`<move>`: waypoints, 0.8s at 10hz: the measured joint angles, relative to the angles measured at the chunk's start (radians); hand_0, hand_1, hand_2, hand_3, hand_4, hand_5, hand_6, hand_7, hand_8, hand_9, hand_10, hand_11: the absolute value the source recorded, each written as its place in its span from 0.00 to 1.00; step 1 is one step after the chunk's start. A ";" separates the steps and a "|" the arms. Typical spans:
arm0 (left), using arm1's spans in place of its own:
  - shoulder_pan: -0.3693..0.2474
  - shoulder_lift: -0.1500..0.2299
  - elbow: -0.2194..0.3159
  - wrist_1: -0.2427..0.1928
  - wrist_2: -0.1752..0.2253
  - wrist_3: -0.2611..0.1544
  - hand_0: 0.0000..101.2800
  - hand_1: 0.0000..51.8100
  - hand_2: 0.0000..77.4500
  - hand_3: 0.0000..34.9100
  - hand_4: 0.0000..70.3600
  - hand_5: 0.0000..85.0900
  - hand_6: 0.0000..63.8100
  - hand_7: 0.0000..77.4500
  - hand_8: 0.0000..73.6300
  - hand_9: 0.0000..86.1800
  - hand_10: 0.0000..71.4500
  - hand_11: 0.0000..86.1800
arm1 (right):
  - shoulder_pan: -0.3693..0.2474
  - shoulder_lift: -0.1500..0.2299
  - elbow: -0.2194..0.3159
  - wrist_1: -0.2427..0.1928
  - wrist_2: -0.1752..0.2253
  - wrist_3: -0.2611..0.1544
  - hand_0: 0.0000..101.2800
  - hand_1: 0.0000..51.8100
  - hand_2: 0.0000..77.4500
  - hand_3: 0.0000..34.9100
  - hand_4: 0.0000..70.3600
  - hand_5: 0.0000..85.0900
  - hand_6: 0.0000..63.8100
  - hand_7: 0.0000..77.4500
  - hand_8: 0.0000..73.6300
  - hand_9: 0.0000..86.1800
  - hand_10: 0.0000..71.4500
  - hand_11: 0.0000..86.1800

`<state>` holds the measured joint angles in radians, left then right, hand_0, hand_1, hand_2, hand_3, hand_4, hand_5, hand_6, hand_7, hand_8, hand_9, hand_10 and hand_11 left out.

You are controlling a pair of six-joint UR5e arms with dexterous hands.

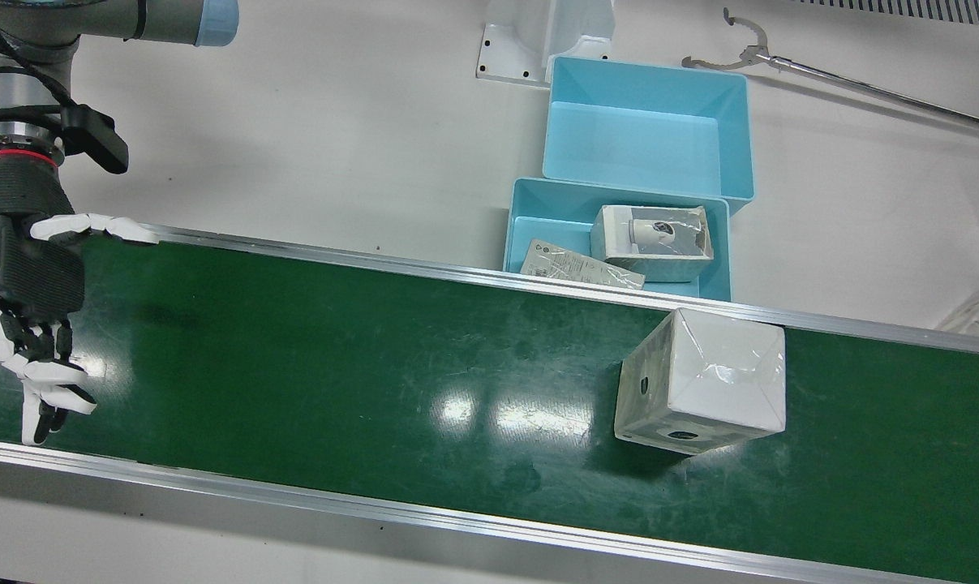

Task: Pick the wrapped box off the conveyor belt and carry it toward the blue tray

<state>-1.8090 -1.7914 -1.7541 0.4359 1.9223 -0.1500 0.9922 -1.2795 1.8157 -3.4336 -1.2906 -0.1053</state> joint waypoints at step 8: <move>0.000 0.000 0.000 0.000 0.000 0.000 0.00 0.00 0.01 0.00 0.00 0.01 0.00 0.01 0.01 0.00 0.01 0.00 | -0.008 0.001 0.002 0.007 0.010 -0.002 0.47 0.29 0.24 0.21 0.19 0.32 0.08 0.27 0.01 0.05 0.00 0.02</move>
<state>-1.8090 -1.7914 -1.7542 0.4360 1.9222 -0.1500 0.9840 -1.2785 1.8179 -3.4270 -1.2809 -0.1074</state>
